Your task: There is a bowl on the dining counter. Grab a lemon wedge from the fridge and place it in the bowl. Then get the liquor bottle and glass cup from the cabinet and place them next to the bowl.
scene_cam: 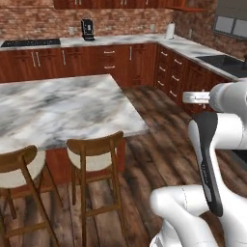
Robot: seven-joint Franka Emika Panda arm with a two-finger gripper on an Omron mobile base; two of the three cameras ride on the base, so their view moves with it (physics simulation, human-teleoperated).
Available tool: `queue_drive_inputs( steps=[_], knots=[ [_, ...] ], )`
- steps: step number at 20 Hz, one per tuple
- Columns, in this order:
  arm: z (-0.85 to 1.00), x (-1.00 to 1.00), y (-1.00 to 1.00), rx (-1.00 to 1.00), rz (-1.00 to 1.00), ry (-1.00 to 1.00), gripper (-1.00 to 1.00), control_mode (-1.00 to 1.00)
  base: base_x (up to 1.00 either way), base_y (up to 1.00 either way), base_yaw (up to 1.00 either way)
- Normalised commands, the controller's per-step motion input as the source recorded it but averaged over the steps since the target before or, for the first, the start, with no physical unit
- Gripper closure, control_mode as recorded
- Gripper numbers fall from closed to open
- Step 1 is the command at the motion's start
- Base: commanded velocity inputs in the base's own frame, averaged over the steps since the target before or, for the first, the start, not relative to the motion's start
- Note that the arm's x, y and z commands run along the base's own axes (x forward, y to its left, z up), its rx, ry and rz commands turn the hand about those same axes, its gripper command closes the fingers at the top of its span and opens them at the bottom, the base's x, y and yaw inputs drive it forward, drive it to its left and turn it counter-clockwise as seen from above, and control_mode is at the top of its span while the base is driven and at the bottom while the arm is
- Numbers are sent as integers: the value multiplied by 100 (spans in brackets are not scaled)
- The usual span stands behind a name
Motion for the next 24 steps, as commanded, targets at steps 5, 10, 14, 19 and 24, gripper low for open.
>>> queue_drive_inputs(
  steps=[5,10,14,19,24],
  knots=[
    [0,0,0,0,0,0,-100,100,20,-100,13],
    [0,0,0,0,0,0,-100,100,31,-100,28],
    [0,0,0,0,0,0,-100,100,68,-100,27],
    [0,0,0,0,0,0,-100,100,99,-68,16],
    [0,0,0,0,0,0,-100,100,100,-18,5]
  ],
)
